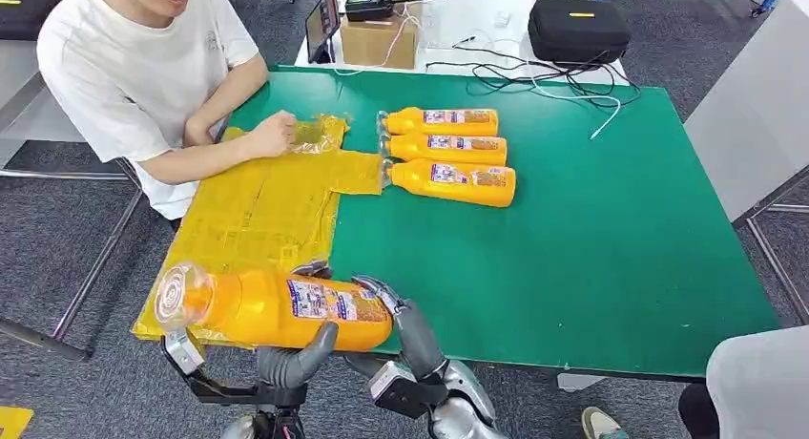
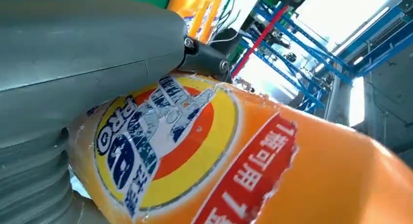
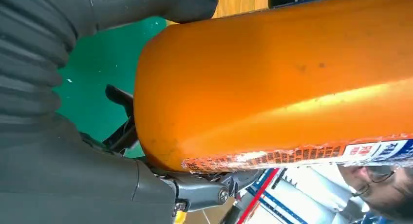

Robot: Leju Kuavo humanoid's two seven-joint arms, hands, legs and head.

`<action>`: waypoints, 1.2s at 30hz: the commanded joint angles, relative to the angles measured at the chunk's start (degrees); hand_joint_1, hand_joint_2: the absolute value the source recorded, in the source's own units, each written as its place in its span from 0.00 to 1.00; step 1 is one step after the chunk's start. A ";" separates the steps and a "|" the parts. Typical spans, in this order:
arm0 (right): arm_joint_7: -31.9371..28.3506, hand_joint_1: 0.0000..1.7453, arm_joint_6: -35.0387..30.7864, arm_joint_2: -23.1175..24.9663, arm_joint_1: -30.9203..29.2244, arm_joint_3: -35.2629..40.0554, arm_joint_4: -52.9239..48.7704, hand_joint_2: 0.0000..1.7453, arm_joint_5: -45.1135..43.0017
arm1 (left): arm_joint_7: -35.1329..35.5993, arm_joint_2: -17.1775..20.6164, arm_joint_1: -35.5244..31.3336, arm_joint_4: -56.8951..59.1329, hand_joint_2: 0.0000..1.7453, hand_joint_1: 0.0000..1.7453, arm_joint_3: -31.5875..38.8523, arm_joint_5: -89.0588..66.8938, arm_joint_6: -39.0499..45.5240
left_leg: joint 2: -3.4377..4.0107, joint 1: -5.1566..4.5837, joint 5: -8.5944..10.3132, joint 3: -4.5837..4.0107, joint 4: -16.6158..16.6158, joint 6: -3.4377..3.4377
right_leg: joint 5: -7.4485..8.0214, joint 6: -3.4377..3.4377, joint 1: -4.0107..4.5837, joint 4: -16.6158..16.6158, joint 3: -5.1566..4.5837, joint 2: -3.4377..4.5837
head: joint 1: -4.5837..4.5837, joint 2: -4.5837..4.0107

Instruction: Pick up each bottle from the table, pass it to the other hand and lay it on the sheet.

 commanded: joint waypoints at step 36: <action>-0.87 0.00 -8.78 -4.99 6.37 -12.99 -6.55 0.00 0.53 | -6.87 -3.79 -7.74 11.89 1.00 1.00 18.41 -58.18 47.41 | -0.14 0.01 0.00 0.11 -0.07 -0.07 | -0.02 -0.09 0.02 -0.05 0.22 -0.07 | 0.00 0.00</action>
